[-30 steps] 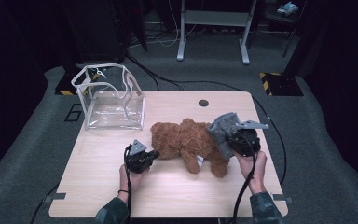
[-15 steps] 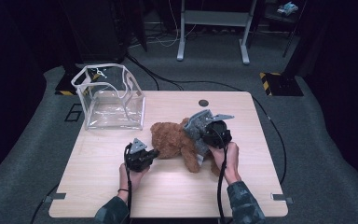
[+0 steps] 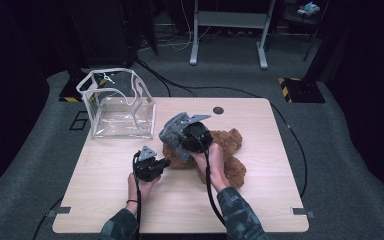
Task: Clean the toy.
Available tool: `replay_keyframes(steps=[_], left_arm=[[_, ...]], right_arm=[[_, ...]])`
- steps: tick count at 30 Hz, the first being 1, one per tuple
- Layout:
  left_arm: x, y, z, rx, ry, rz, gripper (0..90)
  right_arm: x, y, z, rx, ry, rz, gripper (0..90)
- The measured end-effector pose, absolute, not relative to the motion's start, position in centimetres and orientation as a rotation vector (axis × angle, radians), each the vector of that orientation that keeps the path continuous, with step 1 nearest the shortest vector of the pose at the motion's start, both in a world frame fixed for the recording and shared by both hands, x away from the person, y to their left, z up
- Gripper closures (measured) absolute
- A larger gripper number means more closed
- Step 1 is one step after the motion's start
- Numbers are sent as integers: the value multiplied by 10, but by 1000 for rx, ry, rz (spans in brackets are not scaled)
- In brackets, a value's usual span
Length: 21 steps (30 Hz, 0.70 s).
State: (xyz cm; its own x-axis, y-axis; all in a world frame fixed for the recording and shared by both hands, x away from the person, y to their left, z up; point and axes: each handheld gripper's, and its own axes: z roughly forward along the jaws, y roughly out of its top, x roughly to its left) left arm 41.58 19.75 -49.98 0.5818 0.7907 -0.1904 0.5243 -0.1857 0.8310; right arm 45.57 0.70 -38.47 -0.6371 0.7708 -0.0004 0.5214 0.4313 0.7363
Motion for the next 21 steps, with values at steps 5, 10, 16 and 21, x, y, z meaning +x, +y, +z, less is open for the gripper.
replay_keyframes(steps=[5, 10, 16, 21], left_arm=[[416, 200, -501, 1857, 1056, 355, 835], [416, 200, -500, 1855, 1050, 358, 835], [417, 199, -500, 1840, 1062, 349, 836], [418, 200, -500, 1851, 1060, 360, 836]], right_arm=[[461, 6, -398, 1133, 2365, 984, 782], [460, 1, -397, 1128, 2356, 957, 781], [453, 26, -392, 1063, 2378, 994, 781], [455, 34, -401, 1105, 2392, 969, 781]])
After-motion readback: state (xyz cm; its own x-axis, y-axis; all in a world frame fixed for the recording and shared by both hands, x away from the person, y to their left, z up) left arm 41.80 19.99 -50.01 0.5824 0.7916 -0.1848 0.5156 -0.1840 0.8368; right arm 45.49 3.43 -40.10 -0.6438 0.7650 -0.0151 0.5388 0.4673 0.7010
